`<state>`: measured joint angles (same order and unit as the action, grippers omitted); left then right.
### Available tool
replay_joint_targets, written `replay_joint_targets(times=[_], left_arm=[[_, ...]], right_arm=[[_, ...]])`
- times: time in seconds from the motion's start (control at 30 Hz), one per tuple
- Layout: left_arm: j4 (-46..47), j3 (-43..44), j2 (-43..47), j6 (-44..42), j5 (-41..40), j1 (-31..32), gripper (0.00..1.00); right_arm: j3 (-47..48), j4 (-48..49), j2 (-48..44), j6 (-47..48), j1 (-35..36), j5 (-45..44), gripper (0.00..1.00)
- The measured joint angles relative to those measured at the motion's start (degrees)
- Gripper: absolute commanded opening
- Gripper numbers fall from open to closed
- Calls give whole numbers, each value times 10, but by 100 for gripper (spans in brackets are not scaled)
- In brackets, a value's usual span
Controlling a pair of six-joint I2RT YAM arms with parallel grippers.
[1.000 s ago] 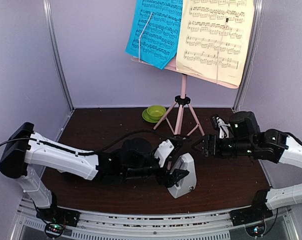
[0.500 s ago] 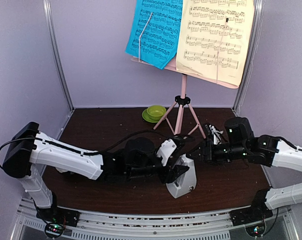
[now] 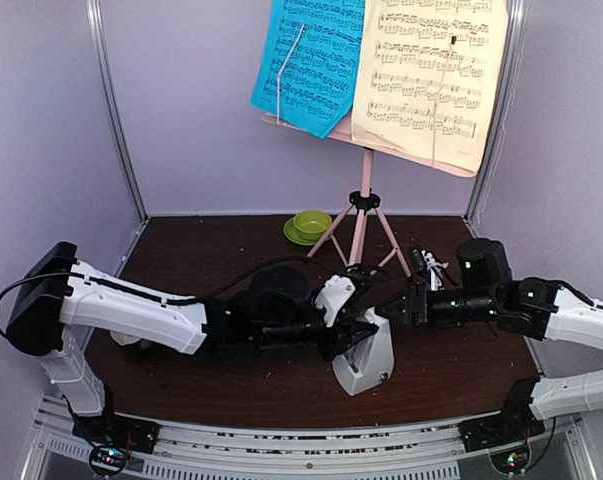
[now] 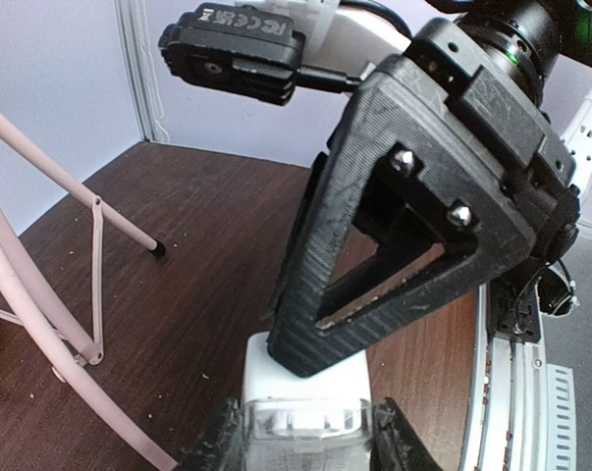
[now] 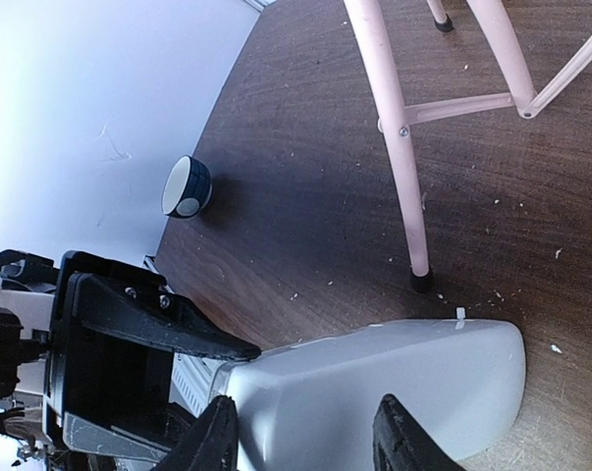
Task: Set up the instrument practice props
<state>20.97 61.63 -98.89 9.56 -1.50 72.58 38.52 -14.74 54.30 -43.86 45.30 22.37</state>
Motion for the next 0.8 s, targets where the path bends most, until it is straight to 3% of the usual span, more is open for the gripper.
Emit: replay_joint_targets(times=[0.5,0.67,0.8], left_arm=[[65,-92,68,-38,4,-2,6],[18,-100,130,-13,-5,-12,6],[-75,-104,212,42,-17,-54,5]], right_arm=[[-19,16,-5,47,-30,26,46],[-15,13,-2,52,-33,35,47],[-3,7,4,54,-33,40,48]])
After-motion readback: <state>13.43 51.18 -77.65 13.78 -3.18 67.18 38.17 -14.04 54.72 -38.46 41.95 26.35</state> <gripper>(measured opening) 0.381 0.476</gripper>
